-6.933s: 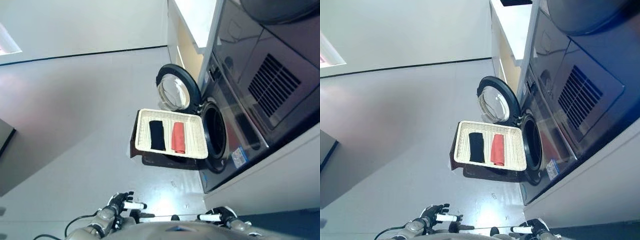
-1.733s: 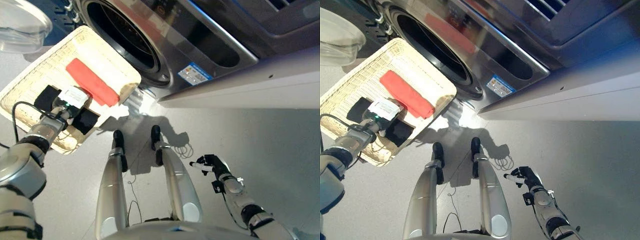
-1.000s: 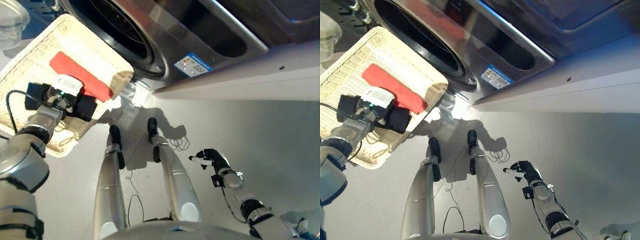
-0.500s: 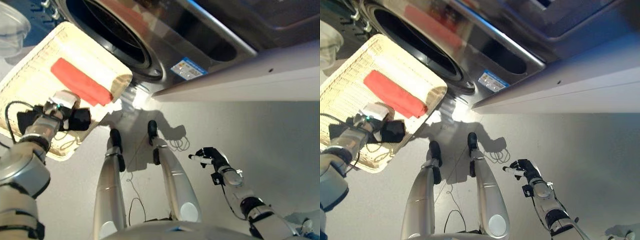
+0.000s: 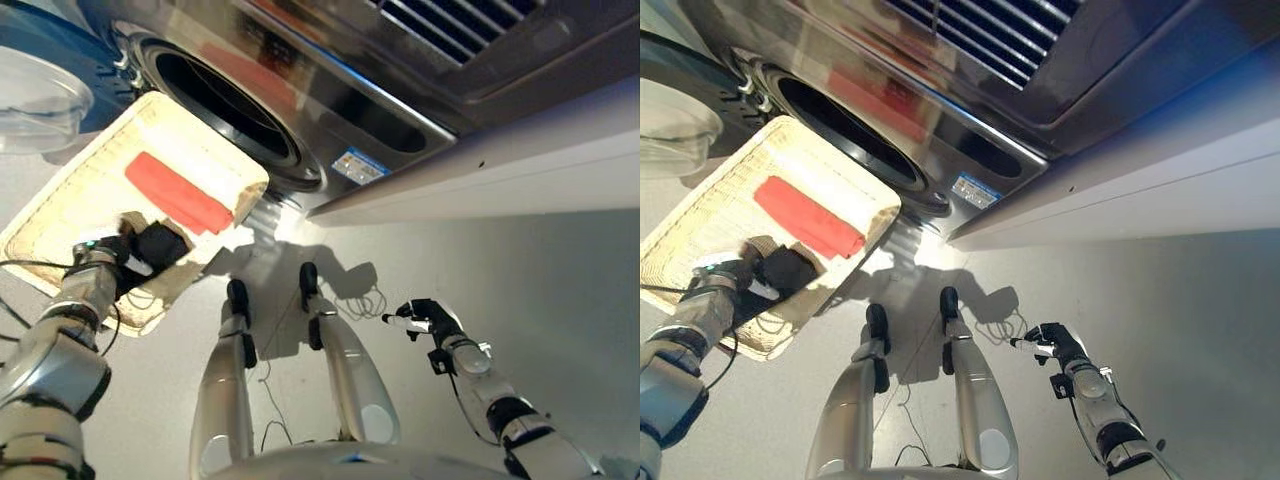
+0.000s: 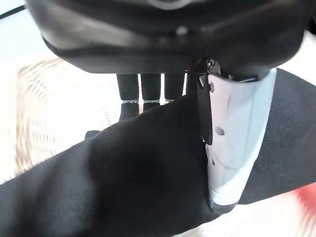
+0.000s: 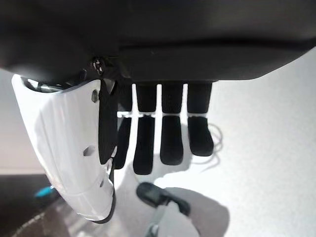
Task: Pick up the clothes and place them into the washing machine
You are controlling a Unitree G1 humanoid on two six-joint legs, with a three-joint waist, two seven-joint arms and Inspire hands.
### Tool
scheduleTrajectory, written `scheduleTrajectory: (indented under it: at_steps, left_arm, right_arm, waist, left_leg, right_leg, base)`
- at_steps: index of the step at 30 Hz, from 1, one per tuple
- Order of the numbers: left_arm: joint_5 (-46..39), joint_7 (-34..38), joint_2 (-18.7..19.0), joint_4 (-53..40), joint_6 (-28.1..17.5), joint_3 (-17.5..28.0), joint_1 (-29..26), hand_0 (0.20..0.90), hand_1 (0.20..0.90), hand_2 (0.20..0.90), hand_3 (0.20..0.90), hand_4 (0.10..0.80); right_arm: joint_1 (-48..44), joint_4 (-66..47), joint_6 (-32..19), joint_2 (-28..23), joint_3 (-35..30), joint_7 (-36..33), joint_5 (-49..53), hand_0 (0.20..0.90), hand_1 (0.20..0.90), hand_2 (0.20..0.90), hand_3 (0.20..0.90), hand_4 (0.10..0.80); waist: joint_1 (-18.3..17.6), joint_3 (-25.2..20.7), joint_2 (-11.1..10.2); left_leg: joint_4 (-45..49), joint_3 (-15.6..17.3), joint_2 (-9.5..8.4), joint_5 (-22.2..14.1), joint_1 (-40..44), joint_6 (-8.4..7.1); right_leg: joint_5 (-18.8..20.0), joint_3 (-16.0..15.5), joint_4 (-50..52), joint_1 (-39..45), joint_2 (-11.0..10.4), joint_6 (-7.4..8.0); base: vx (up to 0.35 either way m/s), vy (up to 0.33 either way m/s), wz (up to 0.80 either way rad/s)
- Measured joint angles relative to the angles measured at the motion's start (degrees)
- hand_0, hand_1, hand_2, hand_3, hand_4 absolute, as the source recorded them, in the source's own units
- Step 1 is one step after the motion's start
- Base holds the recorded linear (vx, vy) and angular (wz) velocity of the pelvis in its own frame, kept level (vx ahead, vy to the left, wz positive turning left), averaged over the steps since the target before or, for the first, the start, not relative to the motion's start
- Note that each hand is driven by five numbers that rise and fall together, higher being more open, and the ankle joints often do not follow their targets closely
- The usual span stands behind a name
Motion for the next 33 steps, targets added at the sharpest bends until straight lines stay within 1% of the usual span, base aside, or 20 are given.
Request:
scheduleTrajectory:
  at_steps: [1,2,4,6,8,9,10,11,12,15,18,19,20,24,31,32,33]
  left_arm:
    - [-4.1,-0.3,-0.3,-0.9,-0.1,1.2,0.4,0.200,0.200,0.200,0.200,0.300]
    - [-7.9,-0.3,-1.2,-2.0,-0.9,4.2,1.3,0.200,0.200,0.200,0.200,0.300]
    - [-19.1,-0.4,-4.4,-5.6,-2.2,8.4,3.4,0.200,0.200,0.200,0.200,0.300]
    - [-26.9,-0.4,-8.1,-9.3,-3.8,9.7,5.5,0.200,0.200,0.200,0.200,0.300]
    - [-34.4,-0.8,-12.4,-15.0,-6.5,11.4,8.8,0.200,0.200,0.200,0.200,0.300]
    - [-36.4,-1.3,-14.0,-16.2,-7.4,12.3,9.5,0.200,0.200,0.200,0.200,0.300]
    - [-39.8,-1.4,-16.0,-17.1,-8.1,13.3,9.8,0.200,0.200,0.200,0.200,0.300]
    - [-41.4,-1.3,-17.0,-17.5,-8.4,13.8,9.9,0.200,0.200,0.200,0.200,0.300]
    - [-45.0,-1.2,-18.8,-18.1,-8.9,14.6,9.9,0.200,0.200,0.200,0.200,0.300]
    - [-51.2,-1.4,-22.2,-20.4,-10.0,15.1,10.2,0.200,0.200,0.200,0.200,0.300]
    - [-56.5,-1.5,-24.3,-22.9,-11.6,15.1,10.1,0.200,0.200,0.200,0.200,0.300]
    - [-58.6,-1.3,-25.2,-24.0,-12.4,15.5,9.8,0.200,0.200,0.200,0.200,0.300]
    - [-59.9,-1.3,-26.0,-24.6,-13.4,15.6,9.4,0.200,0.200,0.200,0.200,0.300]
    - [-62.6,-1.3,-28.3,-26.1,-15.2,15.4,7.2,0.200,0.200,0.200,0.200,0.300]
    - [-64.3,0.4,-27.5,-24.8,-16.1,15.6,1.4,0.200,0.200,0.200,0.200,0.300]
    - [-64.3,0.4,-27.0,-24.5,-16.2,15.6,0.6,0.200,0.200,0.200,0.200,0.300]
    - [-64.3,0.4,-26.5,-23.9,-16.3,15.7,-0.2,0.200,0.200,0.200,0.200,0.300]
  right_arm:
    - [0.1,0.1,0.0,0.0,0.0,0.0,0.0,0.900,0.900,0.900,0.900,0.800]
    - [0.1,0.3,0.0,0.1,0.1,0.0,0.0,0.900,0.900,0.900,0.900,0.800]
    - [0.4,0.5,0.4,0.1,0.1,-0.1,0.1,0.900,0.900,0.900,0.900,0.800]
    - [1.3,0.5,1.0,0.1,0.1,-0.1,0.1,0.900,0.900,0.900,0.900,0.800]
    - [1.9,0.5,1.1,0.2,0.0,-0.2,0.2,0.900,0.900,0.900,0.900,0.800]
    - [1.9,0.5,1.0,0.3,0.0,-0.3,0.3,0.900,0.900,0.900,0.900,0.800]
    - [2.0,0.5,1.0,0.6,0.0,-0.4,0.4,0.900,0.900,0.900,0.900,0.800]
    - [2.0,0.5,1.1,0.7,0.0,-0.6,0.5,0.900,0.900,0.900,0.900,0.800]
    - [2.1,0.5,1.2,1.2,0.0,-1.0,0.6,0.900,0.900,0.900,0.900,0.800]
    - [2.3,0.4,1.2,2.0,0.1,-1.5,0.7,0.900,0.900,0.900,0.900,0.800]
    - [2.3,0.5,1.2,2.0,0.1,-1.9,0.7,0.900,0.900,0.900,0.900,0.800]
    - [2.5,0.5,1.2,2.1,0.2,-2.6,0.7,0.900,0.900,0.900,0.900,0.800]
    - [2.6,0.6,1.3,2.1,0.2,-2.8,0.7,0.900,0.900,0.900,0.900,0.800]
    - [2.7,0.4,1.2,2.2,0.7,-3.7,0.7,0.900,0.900,0.900,0.900,0.800]
    - [2.8,0.2,1.3,2.2,0.8,-4.1,0.7,0.900,0.900,0.900,0.900,0.800]
    - [2.8,0.1,1.3,2.2,0.8,-4.1,0.7,0.900,0.900,0.900,0.900,0.800]
    - [2.9,-0.2,1.3,2.2,0.9,-4.1,0.7,0.900,0.900,0.900,0.900,0.800]
  waist:
    - [0.0,0.0,0.0]
    - [0.0,0.0,0.0]
    - [0.3,0.2,0.3]
    - [1.3,0.3,0.7]
    - [1.8,0.5,1.0]
    - [2.0,0.7,1.3]
    - [1.9,0.7,1.3]
    - [1.9,0.7,1.4]
    - [1.9,0.8,1.4]
    - [1.6,0.9,1.6]
    - [1.3,1.1,1.8]
    - [1.3,1.2,1.8]
    - [1.3,1.3,1.8]
    - [0.9,1.3,1.8]
    - [-1.0,1.5,1.4]
    - [-1.5,1.6,1.2]
    - [-1.8,1.6,1.1]
  left_leg:
    - [-0.1,-0.1,-0.02,0.1,0.0,0.01]
    - [-0.2,-0.1,-0.04,0.1,0.1,0.00]
    - [-0.3,-0.5,-0.10,0.2,0.8,0.01]
    - [-0.6,-0.8,-0.12,0.2,2.2,-0.01]
    - [-1.2,-1.0,-0.06,0.4,3.0,-0.12]
    - [-1.4,-1.1,-0.11,0.5,3.0,-0.32]
    - [-2.1,-1.2,-0.11,0.8,3.2,-0.46]
    - [-2.3,-1.2,-0.11,1.0,3.2,-0.50]
    - [-2.7,-1.2,-0.12,1.3,3.2,-0.47]
    - [-3.3,-1.2,-0.08,1.7,3.3,-0.41]
    - [-4.3,-1.1,-0.05,2.2,3.3,-0.36]
    - [-4.4,-1.1,-0.01,2.4,3.3,-0.08]
    - [-4.5,-1.1,0.01,2.5,3.3,0.08]
    - [-4.5,-1.1,0.03,2.6,3.4,0.07]
    - [-4.4,-0.7,-0.04,2.5,3.6,0.04]
    - [-4.4,-0.6,0.01,2.4,3.6,-0.10]
    - [-4.2,-0.5,0.10,1.8,3.6,-0.56]
  right_leg:
    - [0.0,-0.1,0.0,0.0,0.0,0.00]
    - [0.0,-0.1,0.0,0.1,0.0,0.00]
    - [0.0,-0.5,-0.3,1.1,-0.2,0.00]
    - [0.0,-0.8,-1.0,2.7,-0.2,0.03]
    - [0.0,-1.1,-1.1,3.5,-0.3,0.05]
    - [0.0,-1.3,-1.3,3.6,-0.4,0.05]
    - [0.2,-1.3,-1.6,3.5,-0.4,0.20]
    - [0.3,-1.3,-1.8,3.6,-0.4,0.23]
    - [0.4,-1.3,-2.0,3.5,-0.4,0.22]
    - [0.6,-1.3,-2.2,3.5,-0.4,0.26]
    - [1.4,-1.3,-3.4,3.5,-0.2,0.14]
    - [1.8,-1.2,-3.8,3.6,-0.1,-0.13]
    - [1.9,-1.2,-4.0,3.7,-0.1,-0.08]
    - [2.0,-1.2,-4.0,3.7,0.1,-0.11]
    - [2.0,-0.5,-4.0,3.8,0.4,-0.06]
    - [2.0,-0.4,-4.0,3.8,0.4,-0.06]
    - [1.4,-0.3,-4.0,3.8,0.5,0.43]
  base:
    - [0.000,0.000,0.00]
    - [0.000,0.000,0.00]
    - [0.016,-0.016,0.07]
    - [0.012,-0.016,0.07]
    - [0.013,-0.021,0.06]
    - [0.016,-0.022,0.06]
    - [0.016,-0.021,0.05]
    - [0.000,0.000,0.00]
    - [0.000,0.000,0.00]
    - [0.000,0.000,0.00]
    - [0.002,-0.010,-0.03]
    - [0.003,-0.020,-0.05]
    - [0.000,0.000,0.00]
    - [0.000,0.000,0.00]
    - [0.011,-0.004,-0.03]
    - [0.103,-0.011,-0.04]
    - [0.099,-0.016,-0.10]
